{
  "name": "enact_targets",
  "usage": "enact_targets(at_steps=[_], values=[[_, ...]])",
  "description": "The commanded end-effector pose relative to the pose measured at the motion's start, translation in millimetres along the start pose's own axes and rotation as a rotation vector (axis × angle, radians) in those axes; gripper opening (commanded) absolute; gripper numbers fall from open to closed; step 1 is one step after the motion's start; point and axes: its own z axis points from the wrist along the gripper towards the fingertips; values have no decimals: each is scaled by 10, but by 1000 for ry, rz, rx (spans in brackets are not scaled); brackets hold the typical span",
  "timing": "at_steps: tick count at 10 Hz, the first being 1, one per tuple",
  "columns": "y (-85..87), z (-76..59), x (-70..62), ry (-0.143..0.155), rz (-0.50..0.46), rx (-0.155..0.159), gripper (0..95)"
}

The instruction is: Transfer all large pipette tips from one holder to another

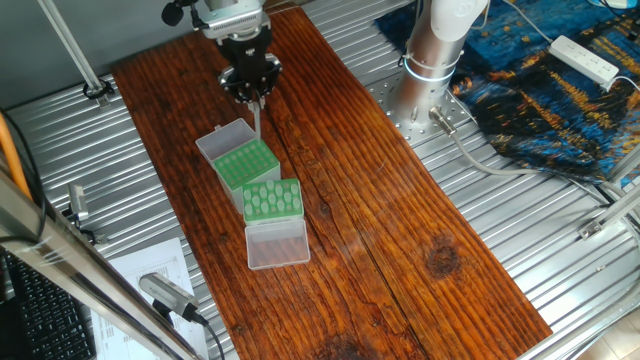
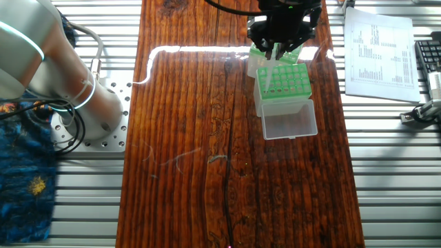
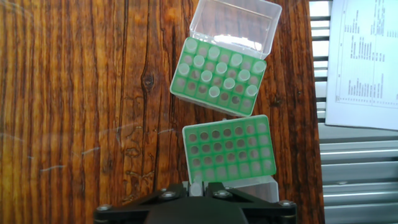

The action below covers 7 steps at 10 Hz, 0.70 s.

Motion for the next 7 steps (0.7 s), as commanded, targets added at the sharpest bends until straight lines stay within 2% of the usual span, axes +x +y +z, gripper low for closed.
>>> enact_targets(at_steps=[1,3,4,7], values=[[15,14,22,-5,-7,2,0],[23,29,34,-9,-11,2,0],[24,30,35,-9,-12,2,190],[28,32,37,-8,-12,2,190]])
